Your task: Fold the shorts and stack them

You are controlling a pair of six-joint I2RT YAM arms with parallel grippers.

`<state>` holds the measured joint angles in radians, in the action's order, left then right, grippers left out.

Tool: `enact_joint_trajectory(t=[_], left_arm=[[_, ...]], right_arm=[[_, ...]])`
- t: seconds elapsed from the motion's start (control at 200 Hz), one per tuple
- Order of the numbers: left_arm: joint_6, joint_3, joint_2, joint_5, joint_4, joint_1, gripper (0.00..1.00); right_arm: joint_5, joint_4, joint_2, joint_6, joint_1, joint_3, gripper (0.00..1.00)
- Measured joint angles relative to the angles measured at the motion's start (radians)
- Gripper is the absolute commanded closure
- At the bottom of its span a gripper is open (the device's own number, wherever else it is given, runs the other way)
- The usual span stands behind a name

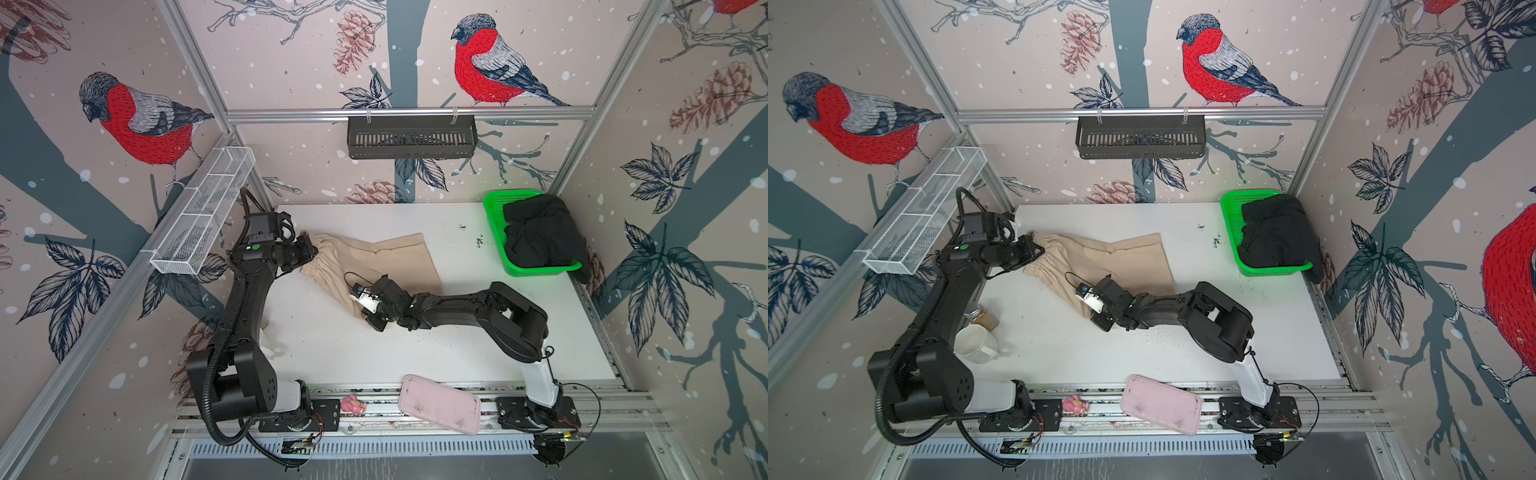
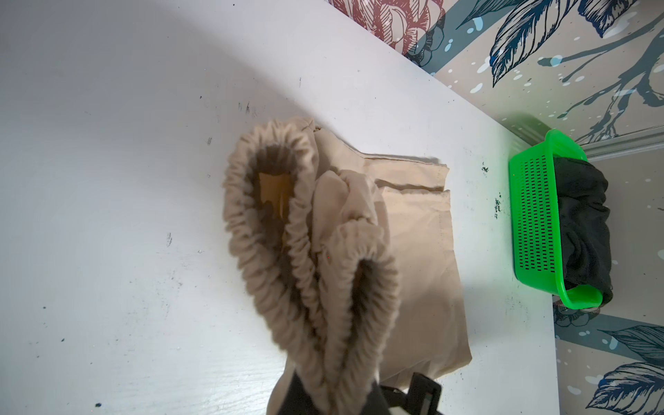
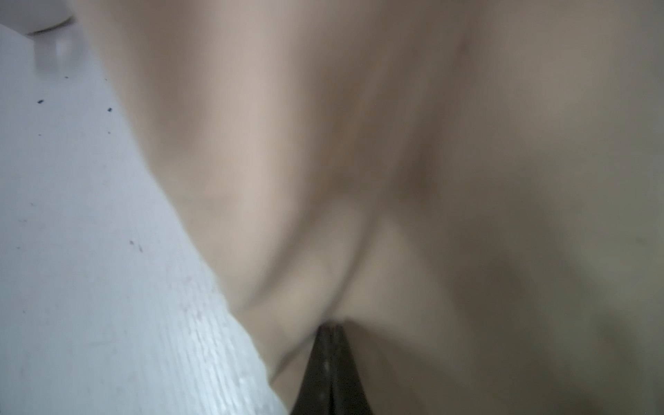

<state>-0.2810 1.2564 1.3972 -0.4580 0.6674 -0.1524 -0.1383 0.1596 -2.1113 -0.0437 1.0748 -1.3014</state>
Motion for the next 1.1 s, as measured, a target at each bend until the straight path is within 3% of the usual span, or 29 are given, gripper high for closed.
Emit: enact_joint_trajectory(t=[0.245,0.305,0.475,0.54,0.73,0.895,1.1], left_arm=[[0.03,0.063,0.024,0.06,0.054,-0.003,1.0],[0.038,0.07,0.031,0.073,0.057,-0.003,1.0],[0.044,0.108,0.052,0.096,0.094,0.006,1.0],[0.045,0.131,0.057,0.107,0.103,0.021,1.0],[0.044,0.218,0.09,0.179,0.142,0.076,1.0],[0.024,0.26,0.126,0.232,0.155,0.155,1.0],[-0.031,0.308,0.171,0.31,0.16,0.285,1.0]], right_arm=[[-0.148,-0.028,-0.124,0.09,-0.009,-0.2,0.82],[-0.163,-0.024,-0.113,0.112,-0.01,-0.195,0.67],[-0.193,0.012,0.055,0.19,-0.093,-0.046,0.58],[-0.159,0.032,0.149,0.205,-0.149,0.047,0.59],[-0.07,-0.005,0.323,0.227,-0.218,0.316,0.83],[-0.002,-0.049,0.409,0.254,-0.23,0.488,0.92],[0.033,0.018,0.448,0.288,-0.203,0.607,0.94]])
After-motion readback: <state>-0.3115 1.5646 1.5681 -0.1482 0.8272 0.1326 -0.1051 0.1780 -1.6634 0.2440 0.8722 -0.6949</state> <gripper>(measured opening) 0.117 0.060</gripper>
